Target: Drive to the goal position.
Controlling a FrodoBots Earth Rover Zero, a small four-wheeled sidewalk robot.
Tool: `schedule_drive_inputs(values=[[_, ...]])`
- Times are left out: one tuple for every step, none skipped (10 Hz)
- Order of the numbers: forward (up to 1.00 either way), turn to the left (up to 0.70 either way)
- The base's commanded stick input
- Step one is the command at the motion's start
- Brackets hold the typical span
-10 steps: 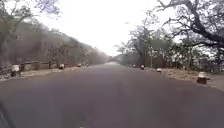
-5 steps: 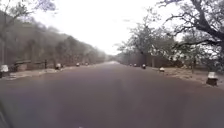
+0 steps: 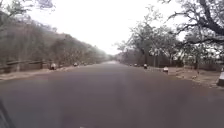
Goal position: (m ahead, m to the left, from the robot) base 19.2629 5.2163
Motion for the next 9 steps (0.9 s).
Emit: schedule_drive_inputs(values=[[1.0, 0.0], [1.0, 0.0], [1.0, 0.0], [1.0, 0.0], [1.0, 0.0], [1.0, 0.0], [1.0, 0.0], [1.0, 0.0], [1.0, 0.0]])
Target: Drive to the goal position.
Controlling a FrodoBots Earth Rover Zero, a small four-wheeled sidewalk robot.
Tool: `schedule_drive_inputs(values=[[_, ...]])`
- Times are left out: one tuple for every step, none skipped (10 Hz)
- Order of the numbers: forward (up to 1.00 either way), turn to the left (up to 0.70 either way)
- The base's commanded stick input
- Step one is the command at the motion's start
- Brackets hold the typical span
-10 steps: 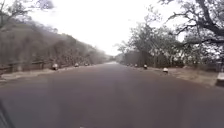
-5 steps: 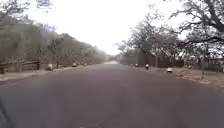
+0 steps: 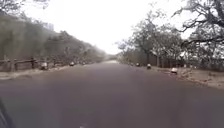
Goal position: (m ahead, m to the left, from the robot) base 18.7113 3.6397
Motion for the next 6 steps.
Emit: schedule_drive_inputs(values=[[1.0, 0.0], [1.0, 0.0], [1.0, 0.0], [1.0, 0.0], [1.0, 0.0], [1.0, 0.0]])
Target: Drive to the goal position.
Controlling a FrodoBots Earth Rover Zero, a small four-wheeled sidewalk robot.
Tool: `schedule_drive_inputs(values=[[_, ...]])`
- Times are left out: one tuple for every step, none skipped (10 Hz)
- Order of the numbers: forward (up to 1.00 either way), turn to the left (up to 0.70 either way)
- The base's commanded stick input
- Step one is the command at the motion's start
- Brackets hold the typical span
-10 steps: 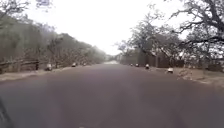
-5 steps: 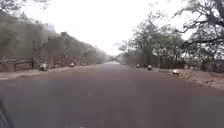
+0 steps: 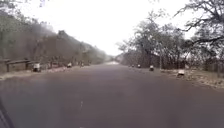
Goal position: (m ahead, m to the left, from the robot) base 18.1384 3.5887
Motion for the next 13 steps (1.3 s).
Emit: schedule_drive_inputs(values=[[1.0, 0.0], [1.0, 0.0], [1.0, 0.0], [1.0, 0.0], [1.0, 0.0], [1.0, 0.0], [1.0, 0.0], [1.0, 0.0], [1.0, 0.0], [1.0, 0.0], [1.0, 0.0], [1.0, 0.0], [1.0, 0.0]])
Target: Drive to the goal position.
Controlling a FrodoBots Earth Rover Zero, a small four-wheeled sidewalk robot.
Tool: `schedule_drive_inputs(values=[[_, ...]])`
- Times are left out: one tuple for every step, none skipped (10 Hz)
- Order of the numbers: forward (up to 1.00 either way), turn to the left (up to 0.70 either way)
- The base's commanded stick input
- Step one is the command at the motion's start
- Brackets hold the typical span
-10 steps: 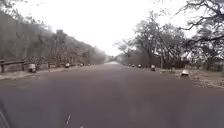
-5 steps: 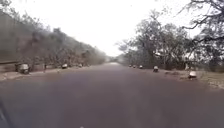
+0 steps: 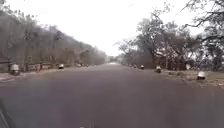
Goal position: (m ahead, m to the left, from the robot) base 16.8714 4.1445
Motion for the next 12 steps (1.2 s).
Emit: schedule_drive_inputs(values=[[1.0, 0.0], [1.0, 0.0], [1.0, 0.0], [1.0, 0.0], [1.0, 0.0], [1.0, 0.0], [1.0, 0.0], [1.0, 0.0], [1.0, 0.0], [1.0, 0.0], [1.0, 0.0], [1.0, 0.0]])
